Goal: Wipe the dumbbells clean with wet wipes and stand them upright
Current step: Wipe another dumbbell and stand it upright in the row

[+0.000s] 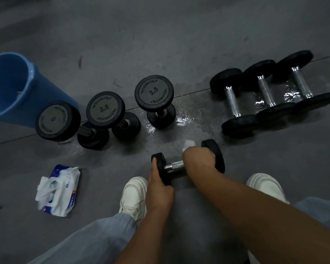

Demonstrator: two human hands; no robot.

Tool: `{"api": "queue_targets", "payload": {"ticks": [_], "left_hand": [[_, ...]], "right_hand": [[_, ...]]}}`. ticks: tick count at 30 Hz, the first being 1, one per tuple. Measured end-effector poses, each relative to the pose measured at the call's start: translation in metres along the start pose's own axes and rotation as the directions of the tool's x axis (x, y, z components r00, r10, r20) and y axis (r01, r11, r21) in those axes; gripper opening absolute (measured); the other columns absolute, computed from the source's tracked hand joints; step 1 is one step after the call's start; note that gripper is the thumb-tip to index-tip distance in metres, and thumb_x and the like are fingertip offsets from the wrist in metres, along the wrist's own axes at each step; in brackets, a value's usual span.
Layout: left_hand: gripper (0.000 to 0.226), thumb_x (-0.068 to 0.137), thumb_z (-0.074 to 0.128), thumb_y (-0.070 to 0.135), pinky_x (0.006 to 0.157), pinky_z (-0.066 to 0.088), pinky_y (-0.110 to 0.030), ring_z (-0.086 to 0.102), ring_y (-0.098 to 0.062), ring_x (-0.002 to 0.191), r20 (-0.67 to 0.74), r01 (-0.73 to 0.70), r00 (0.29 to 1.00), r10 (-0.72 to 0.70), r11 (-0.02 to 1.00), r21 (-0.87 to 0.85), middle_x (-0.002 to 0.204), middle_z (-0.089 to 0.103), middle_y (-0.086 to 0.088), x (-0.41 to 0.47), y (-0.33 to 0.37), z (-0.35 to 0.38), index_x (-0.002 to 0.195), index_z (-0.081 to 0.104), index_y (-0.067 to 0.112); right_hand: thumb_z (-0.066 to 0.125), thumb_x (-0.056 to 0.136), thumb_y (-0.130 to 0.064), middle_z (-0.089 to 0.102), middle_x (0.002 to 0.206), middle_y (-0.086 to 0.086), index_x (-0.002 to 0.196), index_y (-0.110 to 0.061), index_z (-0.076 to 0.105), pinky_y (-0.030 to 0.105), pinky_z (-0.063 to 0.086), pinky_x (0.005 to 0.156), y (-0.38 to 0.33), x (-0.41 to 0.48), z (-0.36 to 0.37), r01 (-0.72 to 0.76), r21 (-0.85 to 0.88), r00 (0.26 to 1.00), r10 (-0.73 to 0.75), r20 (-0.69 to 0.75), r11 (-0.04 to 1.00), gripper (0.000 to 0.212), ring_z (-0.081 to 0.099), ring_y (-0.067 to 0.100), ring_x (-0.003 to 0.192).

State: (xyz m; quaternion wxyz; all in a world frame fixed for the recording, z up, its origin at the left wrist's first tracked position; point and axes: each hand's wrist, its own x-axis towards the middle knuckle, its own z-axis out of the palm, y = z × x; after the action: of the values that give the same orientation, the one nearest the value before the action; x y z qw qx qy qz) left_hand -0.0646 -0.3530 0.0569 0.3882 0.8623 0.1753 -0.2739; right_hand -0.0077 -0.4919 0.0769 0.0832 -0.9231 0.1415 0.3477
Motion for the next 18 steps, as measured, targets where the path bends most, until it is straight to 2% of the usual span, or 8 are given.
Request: {"api": "queue_targets", "payload": {"ticks": [5,6,8,11,13,14,16,18], "left_hand": [[0.103,0.076,0.05,-0.003,0.087,0.04,-0.025,0.053,-0.021,0.124,0.005,0.001,1.0,-0.001,1.0,-0.01,0.15,0.043,-0.001,0.0,0.0,0.0,0.153,0.007,0.049],[0.103,0.076,0.05,-0.002,0.088,0.043,-0.027,0.054,-0.021,0.123,0.002,0.001,1.0,-0.001,1.0,-0.011,0.15,0.044,0.0,0.0,0.0,0.0,0.153,0.007,0.051],[0.103,0.075,0.051,-0.002,0.092,0.045,-0.029,0.054,-0.022,0.124,-0.002,0.008,1.0,-0.008,1.0,-0.017,0.15,0.044,0.0,-0.001,0.0,0.0,0.152,0.008,0.051],[0.101,0.076,0.052,-0.007,0.09,0.041,-0.024,0.053,-0.022,0.123,0.021,-0.001,1.0,0.002,0.999,-0.053,0.147,0.046,-0.004,-0.001,0.001,-0.002,0.154,0.012,0.043],[0.1,0.076,0.051,-0.008,0.09,0.041,-0.024,0.055,-0.024,0.119,0.042,-0.001,0.999,0.003,0.999,-0.054,0.143,0.048,-0.009,-0.003,0.004,-0.005,0.155,0.012,0.039],[0.1,0.076,0.05,-0.008,0.091,0.042,-0.025,0.055,-0.026,0.119,0.052,0.014,0.999,-0.011,0.999,-0.053,0.143,0.047,-0.011,-0.003,0.005,-0.006,0.155,0.011,0.038],[0.099,0.077,0.05,-0.007,0.092,0.043,-0.026,0.055,-0.027,0.119,0.077,0.033,0.997,-0.028,0.998,-0.058,0.144,0.046,-0.011,-0.005,0.006,-0.008,0.156,0.01,0.037],[0.099,0.076,0.051,-0.006,0.092,0.047,-0.029,0.059,-0.026,0.113,0.093,0.02,0.996,-0.013,0.997,-0.071,0.14,0.051,-0.01,-0.01,0.003,-0.011,0.155,0.009,0.039]], "right_hand": [[0.043,0.094,-0.014,0.063,0.116,0.01,0.115,-0.015,0.055,0.035,0.047,0.082,0.004,-0.004,0.007,0.018,0.264,0.998,-0.003,-0.055,0.964,0.024,0.061,0.029,0.107],[0.041,0.095,-0.019,0.062,0.115,0.011,0.116,-0.015,0.054,0.035,0.046,0.083,0.004,-0.004,0.011,-0.03,0.295,0.997,0.048,-0.053,0.955,0.024,0.061,0.029,0.107],[0.036,0.098,-0.031,0.061,0.115,0.012,0.118,-0.013,0.052,0.035,0.045,0.09,-0.003,-0.011,0.017,-0.076,0.337,0.997,0.074,0.019,0.938,0.031,0.058,0.031,0.111],[0.033,0.101,-0.03,0.059,0.124,0.015,0.124,-0.014,0.052,0.037,0.043,0.093,-0.016,-0.031,0.026,0.114,0.337,0.987,-0.146,0.071,0.935,0.035,0.056,0.033,0.115],[0.025,0.103,-0.037,0.055,0.132,0.017,0.132,-0.014,0.048,0.038,0.04,0.1,-0.008,-0.031,0.035,0.093,0.352,0.99,-0.125,0.067,0.931,0.044,0.053,0.032,0.12],[0.024,0.103,-0.04,0.054,0.133,0.017,0.137,-0.018,0.042,0.038,0.039,0.102,-0.001,-0.025,0.044,0.032,0.317,0.998,-0.048,0.042,0.948,0.044,0.052,0.031,0.121],[0.033,0.1,-0.048,0.054,0.133,0.016,0.141,-0.023,0.036,0.037,0.037,0.102,0.005,-0.022,0.048,0.037,0.236,0.998,-0.047,0.035,0.971,0.048,0.053,0.029,0.12],[0.042,0.099,-0.047,0.056,0.123,0.017,0.135,-0.016,0.045,0.033,0.035,0.101,0.006,-0.026,0.046,0.072,0.323,0.996,-0.085,0.027,0.944,0.048,0.052,0.027,0.117]]}}
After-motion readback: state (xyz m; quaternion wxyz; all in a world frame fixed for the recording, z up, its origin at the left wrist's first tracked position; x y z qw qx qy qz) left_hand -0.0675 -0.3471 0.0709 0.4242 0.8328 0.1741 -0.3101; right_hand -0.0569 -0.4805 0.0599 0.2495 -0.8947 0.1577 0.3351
